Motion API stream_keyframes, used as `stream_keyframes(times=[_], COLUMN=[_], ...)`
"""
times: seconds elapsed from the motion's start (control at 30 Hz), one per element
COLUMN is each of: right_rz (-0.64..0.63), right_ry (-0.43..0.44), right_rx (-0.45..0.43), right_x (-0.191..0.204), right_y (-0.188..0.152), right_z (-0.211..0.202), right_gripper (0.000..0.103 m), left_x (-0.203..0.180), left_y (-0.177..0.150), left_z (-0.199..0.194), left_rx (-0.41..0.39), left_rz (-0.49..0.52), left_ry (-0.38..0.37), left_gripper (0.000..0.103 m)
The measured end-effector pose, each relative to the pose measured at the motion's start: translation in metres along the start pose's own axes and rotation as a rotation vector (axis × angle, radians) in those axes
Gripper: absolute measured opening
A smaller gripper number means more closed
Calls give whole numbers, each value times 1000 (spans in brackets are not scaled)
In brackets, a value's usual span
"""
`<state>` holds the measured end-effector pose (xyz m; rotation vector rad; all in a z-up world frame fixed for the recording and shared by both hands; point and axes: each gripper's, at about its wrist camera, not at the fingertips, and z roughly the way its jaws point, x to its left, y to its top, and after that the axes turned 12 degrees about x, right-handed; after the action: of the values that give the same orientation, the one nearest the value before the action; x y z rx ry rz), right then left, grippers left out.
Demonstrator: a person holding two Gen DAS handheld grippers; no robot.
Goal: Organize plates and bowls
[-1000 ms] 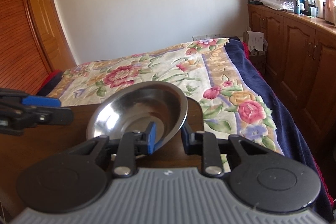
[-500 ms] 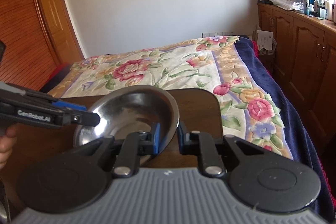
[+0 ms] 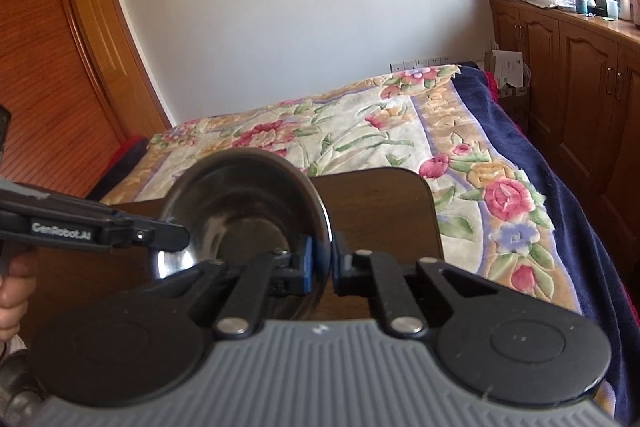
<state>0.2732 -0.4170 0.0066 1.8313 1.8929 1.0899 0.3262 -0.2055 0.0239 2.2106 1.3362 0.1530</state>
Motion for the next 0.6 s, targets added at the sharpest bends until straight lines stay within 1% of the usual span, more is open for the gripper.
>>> stream_keyframes(times=[0.17, 0.43, 0.6], right_rz=[-26, -82, -109], right_ry=[-4, -13, -14], right_rx=[-32, -74, -95], right_x=[14, 36, 47], right_y=[2, 5, 3], right_z=[-15, -38, -50], right_gripper=[12, 12, 12], left_x=[-8, -7, -6], left_y=[-9, -25, -36], left_z=[-22, -60, -81], left_rx=[-45, -108, -142], left_rz=[41, 47, 48], left_ry=[37, 38, 24], left_gripper=[12, 11, 11])
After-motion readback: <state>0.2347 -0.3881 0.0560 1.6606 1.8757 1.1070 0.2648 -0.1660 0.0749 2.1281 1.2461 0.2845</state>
